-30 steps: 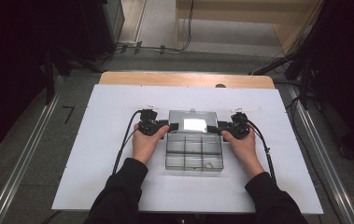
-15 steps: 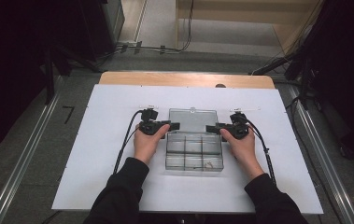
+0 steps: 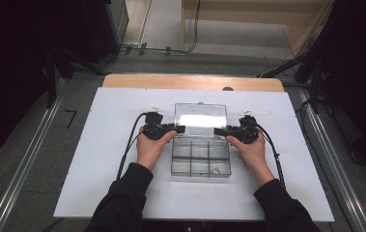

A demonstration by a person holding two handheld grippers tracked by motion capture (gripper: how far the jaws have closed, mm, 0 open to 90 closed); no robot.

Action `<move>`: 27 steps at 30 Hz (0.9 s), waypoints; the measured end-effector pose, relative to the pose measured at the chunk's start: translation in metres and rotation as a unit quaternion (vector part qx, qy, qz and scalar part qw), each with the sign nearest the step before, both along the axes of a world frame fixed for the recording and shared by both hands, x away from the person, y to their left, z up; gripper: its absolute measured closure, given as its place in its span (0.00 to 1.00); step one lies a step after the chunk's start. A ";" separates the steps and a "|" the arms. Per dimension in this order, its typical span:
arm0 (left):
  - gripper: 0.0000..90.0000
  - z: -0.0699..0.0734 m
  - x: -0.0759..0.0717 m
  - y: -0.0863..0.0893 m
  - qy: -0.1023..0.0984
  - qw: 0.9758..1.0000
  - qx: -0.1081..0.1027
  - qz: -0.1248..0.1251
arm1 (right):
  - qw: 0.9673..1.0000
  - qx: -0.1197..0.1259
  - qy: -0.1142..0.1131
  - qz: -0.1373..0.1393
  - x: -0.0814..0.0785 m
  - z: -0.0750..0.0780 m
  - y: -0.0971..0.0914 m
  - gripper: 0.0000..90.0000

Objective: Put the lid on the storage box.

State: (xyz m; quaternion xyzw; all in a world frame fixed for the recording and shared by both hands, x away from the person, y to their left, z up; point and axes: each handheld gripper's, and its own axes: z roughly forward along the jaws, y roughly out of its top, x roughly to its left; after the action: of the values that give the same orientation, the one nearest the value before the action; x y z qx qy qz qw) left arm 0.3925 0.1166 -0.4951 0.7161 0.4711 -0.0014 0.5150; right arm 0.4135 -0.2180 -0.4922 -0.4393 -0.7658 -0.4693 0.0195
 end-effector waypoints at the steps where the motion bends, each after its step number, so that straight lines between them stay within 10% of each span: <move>1: 0.64 0.001 -0.001 0.000 -0.005 1.000 0.002 -0.001 | 1.000 0.002 -0.001 -0.001 0.000 0.001 0.000 0.54; 15: 0.82 0.012 -0.011 0.007 -0.042 0.999 -0.015 -0.013 | 0.998 0.028 -0.050 0.003 -0.010 0.012 -0.009 0.74; 27: 0.67 0.040 -0.004 0.006 -0.089 0.996 -0.024 0.003 | 0.995 0.015 -0.099 0.015 -0.017 0.012 -0.010 0.75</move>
State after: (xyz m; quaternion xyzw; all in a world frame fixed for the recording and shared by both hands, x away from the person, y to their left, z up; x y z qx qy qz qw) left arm 0.3885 0.1230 -0.4550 0.6994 0.4252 0.0519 0.5721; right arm 0.3967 -0.2276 -0.4804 -0.3785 -0.7636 -0.5213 -0.0432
